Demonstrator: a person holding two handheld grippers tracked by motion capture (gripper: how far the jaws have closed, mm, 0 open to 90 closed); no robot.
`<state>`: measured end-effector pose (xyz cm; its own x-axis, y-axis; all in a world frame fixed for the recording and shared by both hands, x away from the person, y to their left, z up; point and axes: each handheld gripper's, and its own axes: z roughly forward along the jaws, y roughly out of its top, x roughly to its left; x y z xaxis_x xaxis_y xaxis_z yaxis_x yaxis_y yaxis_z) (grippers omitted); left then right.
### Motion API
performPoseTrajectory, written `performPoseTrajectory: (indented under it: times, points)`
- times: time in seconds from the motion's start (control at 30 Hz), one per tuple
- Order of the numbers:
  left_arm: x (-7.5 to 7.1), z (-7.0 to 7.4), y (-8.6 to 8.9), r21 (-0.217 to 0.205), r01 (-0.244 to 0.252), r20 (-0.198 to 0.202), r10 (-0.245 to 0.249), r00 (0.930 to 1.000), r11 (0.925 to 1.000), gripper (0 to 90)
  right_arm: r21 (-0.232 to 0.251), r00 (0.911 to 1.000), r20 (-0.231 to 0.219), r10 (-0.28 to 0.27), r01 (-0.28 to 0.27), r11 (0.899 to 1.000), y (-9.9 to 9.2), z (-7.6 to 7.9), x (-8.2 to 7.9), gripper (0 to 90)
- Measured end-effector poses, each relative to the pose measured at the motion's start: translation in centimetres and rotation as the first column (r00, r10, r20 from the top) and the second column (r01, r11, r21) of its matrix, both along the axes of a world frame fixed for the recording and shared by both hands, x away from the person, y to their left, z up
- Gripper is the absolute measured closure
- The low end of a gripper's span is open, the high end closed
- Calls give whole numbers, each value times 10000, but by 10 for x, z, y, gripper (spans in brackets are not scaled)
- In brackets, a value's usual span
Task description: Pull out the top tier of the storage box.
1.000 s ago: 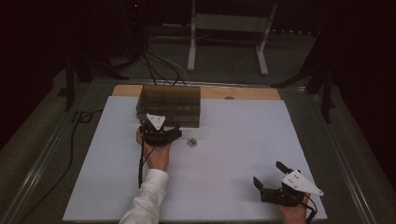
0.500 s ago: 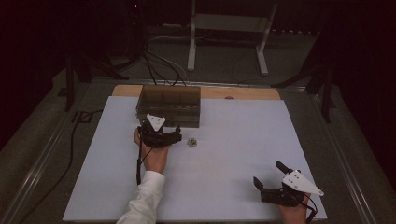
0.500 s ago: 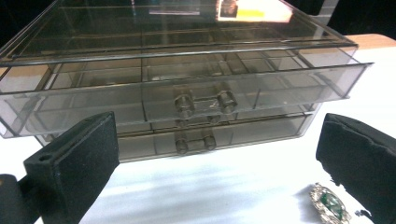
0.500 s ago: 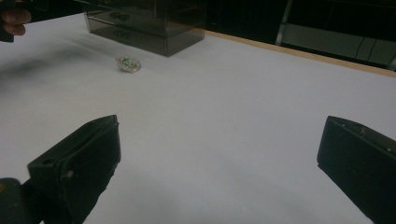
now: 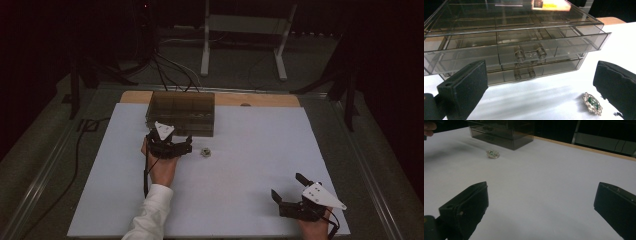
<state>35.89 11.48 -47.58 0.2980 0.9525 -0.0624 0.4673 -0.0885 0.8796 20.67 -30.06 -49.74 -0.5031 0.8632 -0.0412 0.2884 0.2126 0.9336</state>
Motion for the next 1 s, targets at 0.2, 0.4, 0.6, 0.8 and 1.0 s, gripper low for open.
performPoseTrajectory:
  times: [0.2,0.4,0.6,0.8,1.0]
  points:
    - [1,2,3,0,466,-98,-466,9989,9989,6,-12,10000,0,12,-12,10000,0,0,0,0]
    - [0,5,6,66,914,-179,-912,9957,9958,6,-12,10000,3,15,-15,10000,0,0,0,0]
    - [-1,10,8,173,1385,-177,-1382,9902,9902,7,-16,10000,-8,27,-27,10000,0,0,0,0]
    - [0,14,12,143,1916,-187,-1913,9814,9814,15,-13,10000,-18,35,-35,10000,0,-1,0,0]
    - [1,18,16,96,2251,-203,-2249,9742,9743,14,0,10000,-28,37,-37,10000,0,-1,0,0]
